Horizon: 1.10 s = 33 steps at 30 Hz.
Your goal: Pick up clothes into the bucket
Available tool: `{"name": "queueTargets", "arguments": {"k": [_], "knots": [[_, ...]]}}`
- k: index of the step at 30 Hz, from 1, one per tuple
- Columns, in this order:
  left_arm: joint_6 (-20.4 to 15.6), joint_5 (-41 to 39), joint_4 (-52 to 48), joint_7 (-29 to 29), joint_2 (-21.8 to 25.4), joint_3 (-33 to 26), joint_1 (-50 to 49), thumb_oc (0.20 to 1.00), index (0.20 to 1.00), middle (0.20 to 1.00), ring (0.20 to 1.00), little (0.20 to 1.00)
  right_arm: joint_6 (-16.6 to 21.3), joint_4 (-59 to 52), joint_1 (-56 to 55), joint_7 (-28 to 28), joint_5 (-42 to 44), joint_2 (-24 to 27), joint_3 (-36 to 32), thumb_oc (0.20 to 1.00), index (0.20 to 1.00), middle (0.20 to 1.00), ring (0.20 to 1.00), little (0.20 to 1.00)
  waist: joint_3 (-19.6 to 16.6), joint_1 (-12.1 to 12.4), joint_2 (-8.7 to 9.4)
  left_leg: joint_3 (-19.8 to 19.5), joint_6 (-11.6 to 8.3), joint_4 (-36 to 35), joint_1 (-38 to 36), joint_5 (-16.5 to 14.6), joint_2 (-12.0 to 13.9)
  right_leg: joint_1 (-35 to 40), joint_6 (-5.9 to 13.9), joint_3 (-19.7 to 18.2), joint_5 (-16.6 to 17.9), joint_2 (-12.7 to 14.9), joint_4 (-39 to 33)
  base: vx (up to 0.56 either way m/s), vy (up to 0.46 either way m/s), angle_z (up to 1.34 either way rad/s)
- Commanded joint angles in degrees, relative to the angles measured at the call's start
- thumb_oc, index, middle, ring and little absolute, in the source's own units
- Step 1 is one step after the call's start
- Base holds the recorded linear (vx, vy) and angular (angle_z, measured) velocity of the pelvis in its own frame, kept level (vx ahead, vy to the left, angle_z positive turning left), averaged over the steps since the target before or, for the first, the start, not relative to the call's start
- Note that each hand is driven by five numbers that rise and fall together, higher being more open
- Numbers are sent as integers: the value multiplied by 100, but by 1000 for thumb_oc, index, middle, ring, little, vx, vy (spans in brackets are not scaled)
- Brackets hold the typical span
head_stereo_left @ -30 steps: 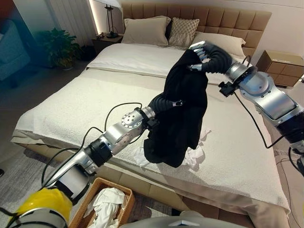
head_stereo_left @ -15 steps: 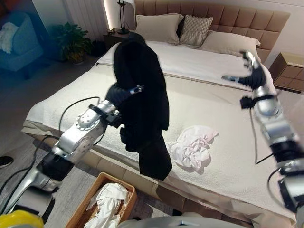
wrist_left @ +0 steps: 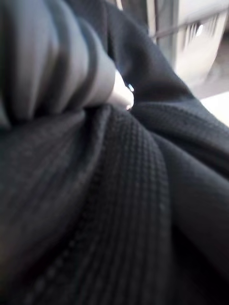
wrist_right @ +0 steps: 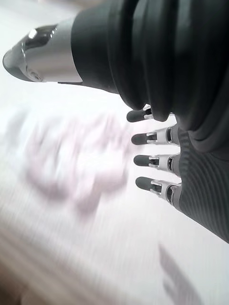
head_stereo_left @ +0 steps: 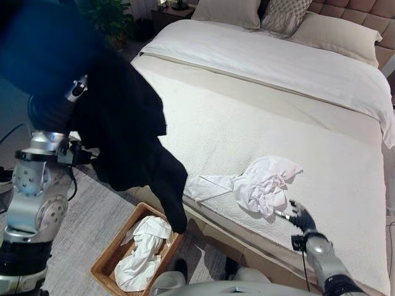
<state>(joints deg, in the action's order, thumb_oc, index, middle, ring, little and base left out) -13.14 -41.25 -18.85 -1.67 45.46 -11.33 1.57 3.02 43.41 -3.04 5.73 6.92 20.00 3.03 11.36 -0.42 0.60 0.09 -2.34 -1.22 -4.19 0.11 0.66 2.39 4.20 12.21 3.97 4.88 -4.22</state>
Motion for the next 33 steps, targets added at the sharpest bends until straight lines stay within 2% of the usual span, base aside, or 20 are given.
{"name": "queueTargets", "arguments": {"k": [1,3,11,16,20,21,22,23,24,25,30,31,32,33], "knots": [[-408,338,-452,-106,13,-412,-116,200,200,200,200,200,208,-89,234,-24,-270,78,74,1000,1000,1000,1000,1000,-218,61,204,-232,-107,612,613,-229,-58,-220,397,-36,-466,411,791,-37,10,7],[-364,608,-439,-138,-179,-615,-546,200,200,200,200,200,166,225,68,-54,-404,30,81,1000,1000,1000,1000,1000,-84,85,220,-281,-110,701,728,-236,-78,-308,391,-8,-473,428,851,-47,10,4],[-227,1205,-194,-266,-793,-627,-1185,200,200,200,200,200,126,1104,39,68,-480,-25,-26,1000,1000,1000,1000,1000,251,178,276,-385,-100,929,1053,-256,-100,-567,375,58,-515,451,1046,-38,5,11],[-137,1315,210,-290,-1062,-498,-1330,200,200,200,200,200,150,1011,34,92,-465,14,-51,1000,1000,1000,1000,1000,356,183,313,-393,-96,1033,1166,-272,-95,-668,370,42,-525,455,1105,-14,7,2],[-43,1743,609,-395,-1186,-406,-1464,200,200,200,200,200,230,802,30,174,-447,51,-73,1000,1000,1000,1000,1000,518,176,359,-395,-90,1160,1328,-284,-61,-826,370,-1,-521,445,1189,-47,10,0],[21,2281,1031,-591,-1178,-388,-1454,200,200,200,200,200,277,705,85,214,-411,64,-51,1000,1000,1000,1000,1000,631,160,388,-385,-91,1237,1430,-286,-49,-933,363,-29,-516,446,1241,-69,19,-1],[17,2290,1039,-597,-1178,-382,-1445,200,200,200,200,200,277,705,88,215,-411,63,-52,1000,1000,1000,1000,1000,631,162,388,-385,-91,1245,1437,-289,-49,-940,363,-31,-518,447,1247,-78,24,-2],[34,2767,1379,-854,-1206,-392,-1400,200,200,200,200,200,315,638,119,261,-395,67,-35,1000,1000,1000,1000,1000,713,159,418,-388,-90,1297,1519,-293,-36,-1037,358,-53,-516,443,1307,-32,10,-2],[31,2774,1386,-860,-1208,-387,-1393,200,200,200,200,200,314,637,120,262,-394,67,-36,1000,1000,1000,1000,1000,712,159,417,-388,-90,1301,1526,-294,-36,-1044,358,-54,-519,444,1312,-66,19,-6],[99,3231,1875,-1164,-1260,-341,-1285,200,200,200,200,200,369,542,120,327,-390,64,0,1000,1000,1000,1000,1000,806,145,458,-387,-93,1369,1624,-298,-25,-1136,351,-80,-517,436,1360,-35,10,-5],[236,3980,2816,-1726,-1296,-149,-888,200,200,200,200,200,469,401,154,477,-369,59,77,1000,1000,1000,1000,1000,1029,100,532,-375,-104,1569,1917,-301,20,-1418,334,-122,-520,456,1512,-71,7,-3],[374,4561,3141,-2053,-1150,-41,-737,200,200,200,200,200,550,264,146,559,-346,68,118,1000,1000,1000,1000,1000,1164,54,590,-369,-107,1672,2068,-303,42,-1575,322,-157,-514,446,1578,-44,5,0],[367,4567,3160,-2063,-1147,-28,-718,200,200,200,200,200,551,265,148,560,-346,66,113,1000,1000,1000,1000,1000,1160,59,589,-369,-107,1682,2082,-306,42,-1587,321,-159,-516,446,1585,-87,9,-3],[421,4894,3798,-2345,-984,160,-420,200,200,200,200,200,602,304,217,658,-330,80,227,1000,1000,1000,1000,1000,1296,25,647,-337,-117,1781,2209,-337,83,-1745,313,-190,-514,415,1652,-52,7,-1]]}}
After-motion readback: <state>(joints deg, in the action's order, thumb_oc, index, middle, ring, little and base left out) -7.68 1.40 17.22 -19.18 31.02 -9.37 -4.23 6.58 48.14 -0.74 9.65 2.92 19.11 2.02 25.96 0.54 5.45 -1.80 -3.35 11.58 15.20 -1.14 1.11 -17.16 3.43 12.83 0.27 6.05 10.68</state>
